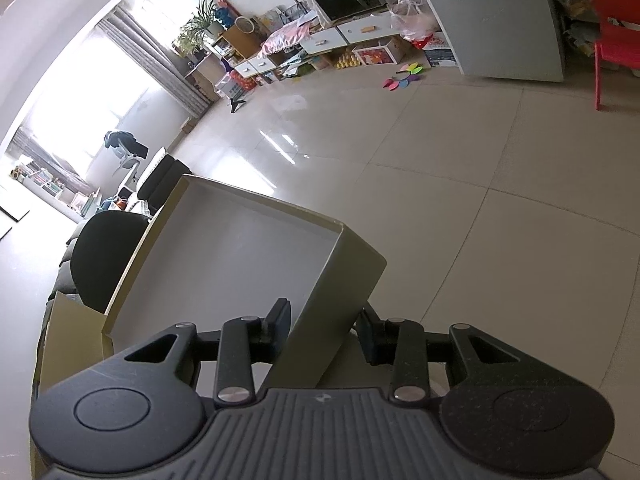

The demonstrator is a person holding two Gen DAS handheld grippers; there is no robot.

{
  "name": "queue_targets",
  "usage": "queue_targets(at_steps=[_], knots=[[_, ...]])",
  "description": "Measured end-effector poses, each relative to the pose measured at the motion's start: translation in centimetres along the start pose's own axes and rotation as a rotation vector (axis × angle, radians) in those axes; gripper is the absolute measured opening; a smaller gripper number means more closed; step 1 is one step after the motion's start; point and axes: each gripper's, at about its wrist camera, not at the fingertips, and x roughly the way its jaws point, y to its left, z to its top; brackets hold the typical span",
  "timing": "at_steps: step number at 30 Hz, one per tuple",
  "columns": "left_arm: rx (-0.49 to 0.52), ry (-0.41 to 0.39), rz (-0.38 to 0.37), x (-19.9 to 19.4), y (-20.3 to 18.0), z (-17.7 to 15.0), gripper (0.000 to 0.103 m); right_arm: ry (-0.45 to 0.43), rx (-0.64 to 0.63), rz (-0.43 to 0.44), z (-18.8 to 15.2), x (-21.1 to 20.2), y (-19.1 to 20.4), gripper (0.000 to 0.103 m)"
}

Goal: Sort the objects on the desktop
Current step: 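Lift the beige lid by its rim with the right gripper, then raise the lid upright with the right gripper and swing it toward the box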

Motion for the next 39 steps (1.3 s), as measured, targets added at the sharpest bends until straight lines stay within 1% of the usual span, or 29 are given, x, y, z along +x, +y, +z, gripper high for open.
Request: queue_targets(at_steps=[14, 21, 30, 39], knots=[[0.016, 0.001, -0.013, -0.4, -0.3, -0.4, 0.103, -0.045, -0.039, -0.002, -0.5, -1.8, 0.0, 0.039], [0.028, 0.005, -0.018, -0.3, -0.5, -0.4, 0.103, -0.07, -0.04, 0.013, -0.8, -3.1, -0.6, 0.039], [0.042, 0.008, -0.031, -0.4, -0.9, -0.7, 0.103, -0.11, -0.048, 0.062, -0.8, -5.6, -1.0, 0.039], [0.048, 0.001, -0.052, -0.7, -1.5, -0.8, 0.103, -0.155, -0.089, 0.158, -0.7, -9.2, 0.3, 0.039]])
